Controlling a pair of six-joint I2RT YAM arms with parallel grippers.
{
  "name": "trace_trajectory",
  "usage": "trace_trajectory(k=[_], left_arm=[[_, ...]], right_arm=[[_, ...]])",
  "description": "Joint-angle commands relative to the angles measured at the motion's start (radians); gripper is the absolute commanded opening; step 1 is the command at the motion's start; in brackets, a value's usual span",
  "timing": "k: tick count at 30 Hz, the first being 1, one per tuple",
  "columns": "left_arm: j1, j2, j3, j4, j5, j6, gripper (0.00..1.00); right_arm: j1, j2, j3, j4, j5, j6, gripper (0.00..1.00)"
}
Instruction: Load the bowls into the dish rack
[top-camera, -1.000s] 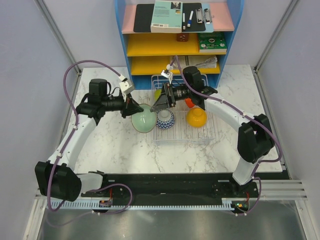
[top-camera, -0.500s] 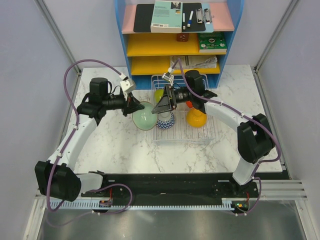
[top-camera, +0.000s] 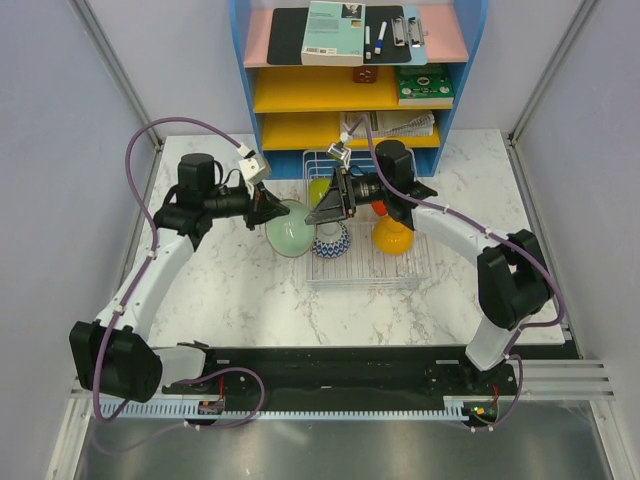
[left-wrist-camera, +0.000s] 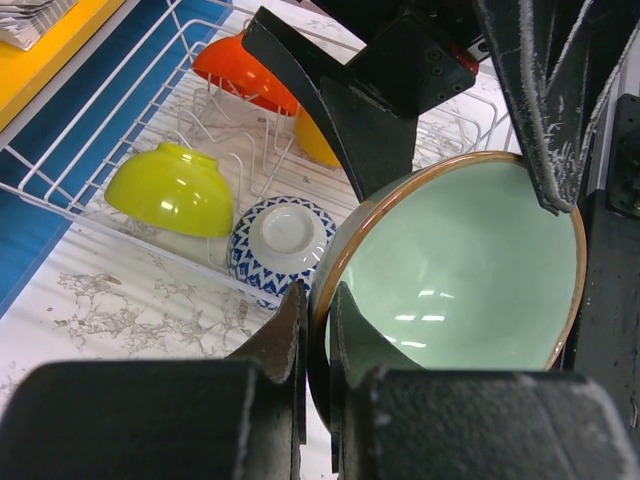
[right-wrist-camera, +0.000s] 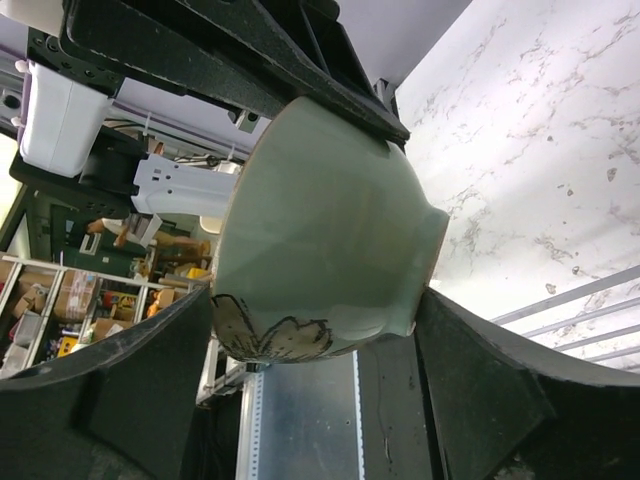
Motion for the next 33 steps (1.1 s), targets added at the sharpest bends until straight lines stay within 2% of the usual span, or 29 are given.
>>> trace_trajectory(k=[1, 4, 6, 7, 9, 10, 13, 16, 19, 23, 25, 27, 28, 29, 33], left_arm=[[-0.006, -0.003, 0.026, 0.063, 0.034, -0.038, 0.02], [-0.008, 0.000, 0.026, 0.066, 0.035, -0.041, 0.02], [-0.008, 0.000, 0.026, 0.069, 0.037, -0.041, 0.02], [-0.008, 0.001, 0.026, 0.069, 0.038, -0.044, 0.02], [-0.009, 0.001, 0.025, 0.070, 0.041, -0.045, 0.02], [-0.011, 0.001, 0.025, 0.070, 0.040, -0.047, 0.02], [-0.011, 0.001, 0.026, 0.070, 0.038, -0.047, 0.02], [-0.011, 0.000, 0.026, 0.070, 0.043, -0.050, 0.02], [-0.011, 0.003, 0.028, 0.072, 0.042, -0.053, 0.19], [-0.011, 0.006, 0.020, 0.070, 0.035, -0.042, 0.54], [-0.011, 0.013, 0.018, 0.072, 0.029, -0.036, 0.59], [-0.011, 0.030, 0.026, 0.063, 0.020, -0.035, 0.70], [-0.011, 0.036, 0.029, 0.060, 0.017, -0.030, 0.80], [-0.009, 0.039, 0.031, 0.057, 0.008, -0.030, 0.97], [0.003, 0.043, 0.043, 0.044, 0.006, -0.032, 1.00]], right_arm=[[0.004, -0.030, -0.015, 0.171, -0.054, 0.077, 0.83], [0.004, -0.027, -0.044, 0.284, -0.061, 0.157, 0.57], [0.004, -0.024, -0.056, 0.376, -0.067, 0.227, 0.46], [0.004, -0.022, -0.062, 0.395, -0.067, 0.243, 0.35], [0.006, -0.019, -0.061, 0.410, -0.069, 0.255, 0.23], [0.008, -0.018, -0.058, 0.410, -0.067, 0.256, 0.13], [0.008, -0.018, -0.058, 0.412, -0.061, 0.253, 0.00], [0.008, -0.018, -0.061, 0.410, -0.054, 0.247, 0.00], [0.008, -0.024, -0.061, 0.367, -0.037, 0.200, 0.00], [0.008, -0.033, -0.045, 0.226, -0.021, 0.099, 0.00], [0.008, -0.038, -0.042, 0.200, -0.015, 0.073, 0.00], [0.008, -0.039, -0.035, 0.186, -0.017, 0.063, 0.00], [0.008, -0.041, -0.032, 0.162, -0.015, 0.043, 0.00], [0.008, -0.042, -0.020, 0.136, -0.012, 0.022, 0.00], [0.000, -0.050, 0.019, -0.044, 0.018, -0.130, 0.00]])
